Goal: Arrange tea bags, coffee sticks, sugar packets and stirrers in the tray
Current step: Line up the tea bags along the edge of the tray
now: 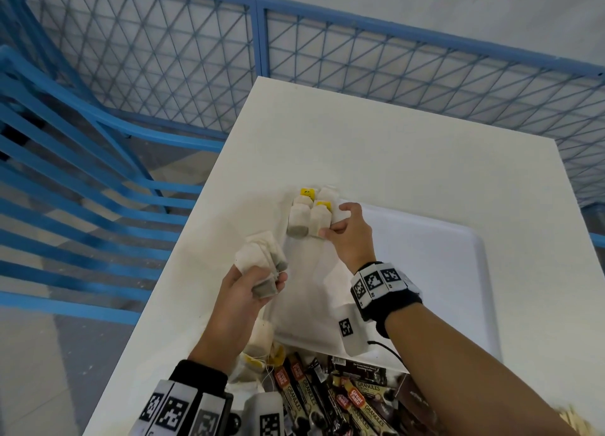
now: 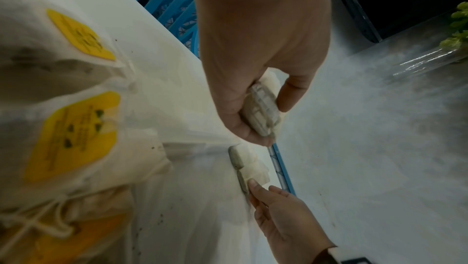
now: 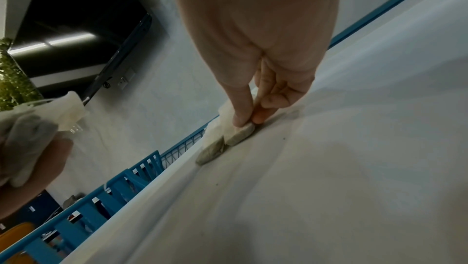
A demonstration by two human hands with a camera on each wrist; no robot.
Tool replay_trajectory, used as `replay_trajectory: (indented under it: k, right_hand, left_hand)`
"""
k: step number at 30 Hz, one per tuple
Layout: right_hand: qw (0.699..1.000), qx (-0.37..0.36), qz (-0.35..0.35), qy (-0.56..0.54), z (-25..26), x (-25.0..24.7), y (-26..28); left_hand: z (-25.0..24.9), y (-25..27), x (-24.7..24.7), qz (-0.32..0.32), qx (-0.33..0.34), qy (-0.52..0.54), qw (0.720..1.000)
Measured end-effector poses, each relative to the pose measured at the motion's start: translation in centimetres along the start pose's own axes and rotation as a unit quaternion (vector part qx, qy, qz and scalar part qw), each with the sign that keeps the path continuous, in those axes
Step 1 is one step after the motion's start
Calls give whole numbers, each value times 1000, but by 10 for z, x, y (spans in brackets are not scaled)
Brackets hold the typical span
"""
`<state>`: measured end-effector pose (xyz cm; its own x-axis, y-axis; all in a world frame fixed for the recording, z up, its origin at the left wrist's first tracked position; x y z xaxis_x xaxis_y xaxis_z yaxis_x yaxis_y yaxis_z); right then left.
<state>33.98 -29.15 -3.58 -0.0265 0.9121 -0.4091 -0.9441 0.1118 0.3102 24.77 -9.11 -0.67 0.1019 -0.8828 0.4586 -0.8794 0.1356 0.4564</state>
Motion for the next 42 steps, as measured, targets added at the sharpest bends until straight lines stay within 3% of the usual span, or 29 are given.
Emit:
replay_trajectory:
  k: [7, 11, 17, 20, 30, 42]
  right_hand:
    - [1000, 1, -19, 3, 1, -5, 3]
    - [999, -48, -20, 14, 21, -3, 22]
    - [978, -63, 193, -45, 39, 37, 62]
    - [969, -51, 234, -55, 36, 44, 70]
    - [965, 2, 201, -169, 20, 38, 71]
    - [981, 72, 59, -168, -6, 36, 25]
  left_hand:
    - [-1, 0, 1, -5, 3, 4, 1000]
    - [-1, -1, 1, -1, 3, -5, 1000]
    - [-3, -1, 7, 15, 2, -30, 999]
    - [-4, 0, 8, 20, 3, -37, 999]
    - [-4, 8, -6, -10, 17, -36, 999]
    - [0, 11, -24, -29, 5, -30, 999]
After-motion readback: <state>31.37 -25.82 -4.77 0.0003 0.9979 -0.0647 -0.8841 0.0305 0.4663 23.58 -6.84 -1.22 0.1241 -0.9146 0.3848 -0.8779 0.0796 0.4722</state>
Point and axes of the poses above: each hand's wrist, its own y-axis away from the middle knuckle, its own x-axis out of the palm, z = x × y, the point moved 8 cm from there along -y, towards the middle knuckle, and after that the axes turned 9 degrees about z, right-handed, at the moved point
